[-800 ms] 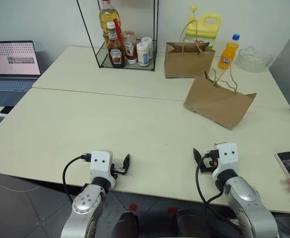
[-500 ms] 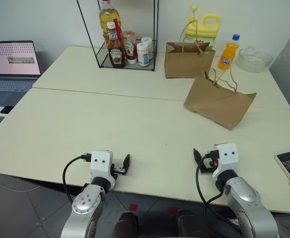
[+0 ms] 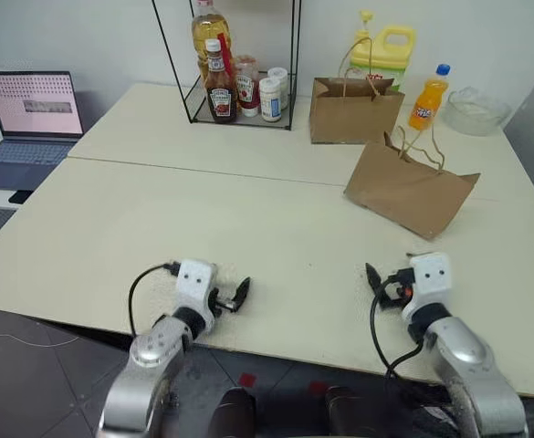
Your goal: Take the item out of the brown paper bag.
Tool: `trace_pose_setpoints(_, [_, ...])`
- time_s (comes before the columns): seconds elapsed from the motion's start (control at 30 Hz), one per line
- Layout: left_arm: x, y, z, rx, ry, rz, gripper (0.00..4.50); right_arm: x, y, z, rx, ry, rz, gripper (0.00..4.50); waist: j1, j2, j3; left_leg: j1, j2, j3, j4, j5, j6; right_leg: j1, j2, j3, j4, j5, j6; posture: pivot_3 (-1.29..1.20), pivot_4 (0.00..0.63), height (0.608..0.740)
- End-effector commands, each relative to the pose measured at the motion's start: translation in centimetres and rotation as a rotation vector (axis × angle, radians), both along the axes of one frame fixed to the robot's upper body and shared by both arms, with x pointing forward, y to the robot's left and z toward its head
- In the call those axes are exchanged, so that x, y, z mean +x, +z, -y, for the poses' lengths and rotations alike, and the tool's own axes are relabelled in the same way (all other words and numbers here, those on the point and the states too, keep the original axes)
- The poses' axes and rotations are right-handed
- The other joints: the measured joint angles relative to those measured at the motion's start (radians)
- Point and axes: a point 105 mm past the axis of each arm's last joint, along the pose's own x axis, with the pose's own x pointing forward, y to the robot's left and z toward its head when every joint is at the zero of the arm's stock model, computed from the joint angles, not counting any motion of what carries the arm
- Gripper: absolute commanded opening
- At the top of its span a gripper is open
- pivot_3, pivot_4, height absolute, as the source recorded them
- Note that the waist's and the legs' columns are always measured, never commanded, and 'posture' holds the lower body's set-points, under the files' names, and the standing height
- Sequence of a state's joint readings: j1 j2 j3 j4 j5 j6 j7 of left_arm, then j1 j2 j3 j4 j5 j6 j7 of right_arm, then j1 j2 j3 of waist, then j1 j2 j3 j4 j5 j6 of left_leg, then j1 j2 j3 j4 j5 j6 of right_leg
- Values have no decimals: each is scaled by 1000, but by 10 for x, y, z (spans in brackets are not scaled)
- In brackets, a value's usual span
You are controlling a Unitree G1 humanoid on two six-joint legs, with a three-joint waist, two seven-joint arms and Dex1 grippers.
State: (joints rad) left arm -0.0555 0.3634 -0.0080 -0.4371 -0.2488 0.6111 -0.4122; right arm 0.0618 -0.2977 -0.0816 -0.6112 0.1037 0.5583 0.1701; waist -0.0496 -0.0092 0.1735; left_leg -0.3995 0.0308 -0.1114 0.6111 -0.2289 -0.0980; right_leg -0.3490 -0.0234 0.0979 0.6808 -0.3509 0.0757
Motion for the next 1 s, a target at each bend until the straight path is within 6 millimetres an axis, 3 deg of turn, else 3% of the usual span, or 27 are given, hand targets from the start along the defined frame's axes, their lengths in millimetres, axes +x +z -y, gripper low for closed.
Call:
trace_pose_setpoints(0.03, [10, 46, 19, -4, -212, 69, 4442, 10, 39, 14, -20, -15, 118, 4500, 0, -2, 1, 0, 0, 0, 0, 0, 0, 0, 0, 0, 0, 0, 0, 0, 150, 740])
trace_pose_setpoints(0.23, [10, 109, 43, 16, -589, 103, 4442, 45, 86, 35, -45, 6, 196, 4500, -8, -3, 3, 0, 0, 0, 0, 0, 0, 0, 0, 0, 0, 0, 0, 0, 150, 740])
trace_pose_setpoints(0.4, [21, 144, 48, 12, -702, 149, 4442, 84, 109, 49, -27, 62, 177, 4500, -8, -5, 9, -1, 0, 1, 0, 0, 0, 0, 0, 0, 0, 0, 0, 0, 150, 740])
trace_pose_setpoints(0.7, [36, 157, 39, 56, -670, 207, 4442, 145, 118, 31, 197, 261, -134, 4500, -25, -3, 17, -5, 0, 4, 0, 2, -3, -5, -2, 0, 0, 0, -1, 0, 150, 740])
trace_pose_setpoints(1.0, [32, 157, 31, 48, -608, 225, 4442, 165, 136, 13, 417, 325, -191, 4500, -32, -3, 17, -6, 0, 3, 0, 2, -3, -5, -2, -1, 0, 0, -1, 0, 150, 740])
